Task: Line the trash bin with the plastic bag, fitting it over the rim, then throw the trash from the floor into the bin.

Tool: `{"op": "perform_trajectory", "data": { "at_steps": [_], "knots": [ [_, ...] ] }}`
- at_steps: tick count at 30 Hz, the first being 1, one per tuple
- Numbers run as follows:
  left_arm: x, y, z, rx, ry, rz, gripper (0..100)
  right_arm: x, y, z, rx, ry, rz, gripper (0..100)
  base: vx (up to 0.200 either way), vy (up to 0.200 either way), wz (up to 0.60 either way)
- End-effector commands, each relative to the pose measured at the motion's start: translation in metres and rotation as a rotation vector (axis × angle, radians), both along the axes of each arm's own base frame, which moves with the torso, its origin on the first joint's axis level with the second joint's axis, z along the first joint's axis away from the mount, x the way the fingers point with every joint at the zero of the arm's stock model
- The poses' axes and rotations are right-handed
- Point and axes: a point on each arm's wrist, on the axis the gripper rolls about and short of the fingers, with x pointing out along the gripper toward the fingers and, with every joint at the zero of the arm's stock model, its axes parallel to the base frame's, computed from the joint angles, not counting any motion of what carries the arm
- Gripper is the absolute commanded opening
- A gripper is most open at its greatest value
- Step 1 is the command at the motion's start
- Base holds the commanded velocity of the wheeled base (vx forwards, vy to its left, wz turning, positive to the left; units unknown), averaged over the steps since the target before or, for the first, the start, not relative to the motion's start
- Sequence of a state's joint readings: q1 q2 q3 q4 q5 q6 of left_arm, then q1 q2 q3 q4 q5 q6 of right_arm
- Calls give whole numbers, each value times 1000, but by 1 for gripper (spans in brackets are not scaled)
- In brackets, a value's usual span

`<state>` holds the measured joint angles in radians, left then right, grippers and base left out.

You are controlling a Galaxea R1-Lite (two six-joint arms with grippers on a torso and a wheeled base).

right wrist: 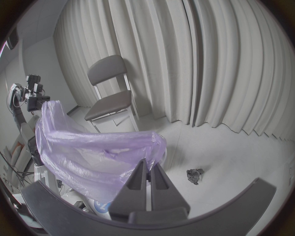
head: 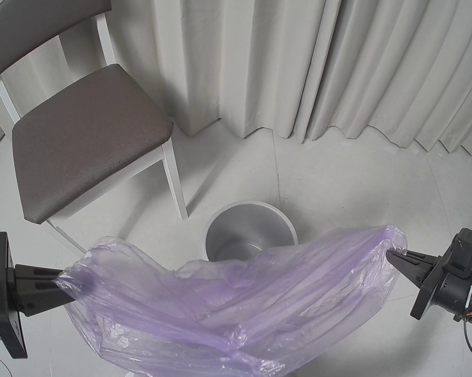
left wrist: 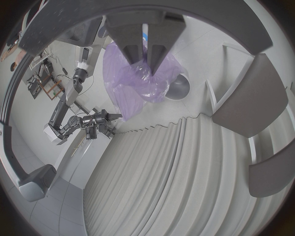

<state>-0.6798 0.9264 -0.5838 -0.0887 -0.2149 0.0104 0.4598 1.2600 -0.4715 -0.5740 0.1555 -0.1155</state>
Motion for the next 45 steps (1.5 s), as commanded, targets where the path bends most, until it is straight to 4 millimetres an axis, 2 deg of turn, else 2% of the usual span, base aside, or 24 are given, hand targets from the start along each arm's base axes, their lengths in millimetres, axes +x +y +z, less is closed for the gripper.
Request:
{"op": "perform_trajectory", "data": {
  "at_steps": [1,4,6,14,19,23,27,31,37,38,45],
  "knots": [
    [25,-24,0,10,11,-24,0,-4,9,10,51,-56,108,0,0,0,0],
    [31,-30,0,5,4,-29,0,-4,10,12,60,-67,126,0,0,0,0],
    [53,-52,2,4,3,-41,0,2,17,17,74,-71,162,0,0,0,0],
    [102,-105,4,-59,-61,-49,0,9,42,23,162,5,284,0,0,0,0],
    [119,-130,-1,-69,-83,-20,0,18,54,24,158,14,306,0,0,0,0],
    [128,-138,-9,-56,-67,-21,0,29,59,13,138,54,292,0,0,0,0],
    [139,-146,-6,-96,-71,-13,0,54,58,-1,123,107,253,0,0,0,0],
    [142,-148,0,-119,-65,-10,0,68,55,0,158,119,264,0,0,0,0],
    [155,-147,-3,-115,-59,14,0,85,50,-3,198,162,213,0,0,0,0],
    [164,-146,-6,-114,-55,27,0,97,46,-9,205,187,192,0,0,0,0],
    [166,-143,-9,-122,-35,41,0,104,44,-12,221,211,189,0,0,0,0]
  ]
}}
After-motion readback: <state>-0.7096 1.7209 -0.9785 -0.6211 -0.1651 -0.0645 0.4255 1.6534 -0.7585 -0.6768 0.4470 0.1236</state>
